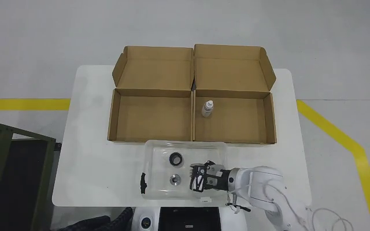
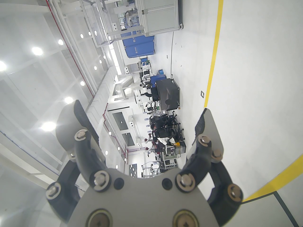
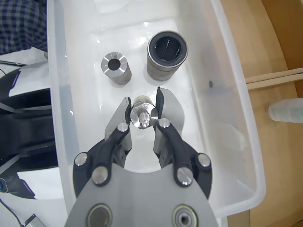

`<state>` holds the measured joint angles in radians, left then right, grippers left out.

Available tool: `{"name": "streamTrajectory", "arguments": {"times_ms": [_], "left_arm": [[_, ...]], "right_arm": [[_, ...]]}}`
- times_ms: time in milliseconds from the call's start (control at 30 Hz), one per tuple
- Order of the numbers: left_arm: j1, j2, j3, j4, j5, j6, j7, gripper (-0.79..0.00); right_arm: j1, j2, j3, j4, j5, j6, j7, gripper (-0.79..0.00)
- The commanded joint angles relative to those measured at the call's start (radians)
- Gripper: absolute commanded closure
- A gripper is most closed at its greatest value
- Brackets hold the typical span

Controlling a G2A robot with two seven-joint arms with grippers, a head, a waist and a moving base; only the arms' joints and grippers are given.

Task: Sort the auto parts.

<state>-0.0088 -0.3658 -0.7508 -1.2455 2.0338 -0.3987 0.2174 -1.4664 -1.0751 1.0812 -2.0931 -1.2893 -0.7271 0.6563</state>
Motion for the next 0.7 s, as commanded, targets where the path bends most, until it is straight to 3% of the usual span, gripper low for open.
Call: {"name": "streamTrajectory", "arguments": {"times_ms": [0,667], "left_arm": [[0.0,0.0,0.0,0.0,0.0,0.0,0.0,-0.785],[0.0,0.0,0.0,0.0,0.0,0.0,0.0,-0.785]], "right_arm": [[-0.005,0.002,0.017,-0.002,0.027,0.002,-0.034,0.0],[-0.049,0.015,0.184,0.035,0.353,0.005,-0.389,0.0]]}}
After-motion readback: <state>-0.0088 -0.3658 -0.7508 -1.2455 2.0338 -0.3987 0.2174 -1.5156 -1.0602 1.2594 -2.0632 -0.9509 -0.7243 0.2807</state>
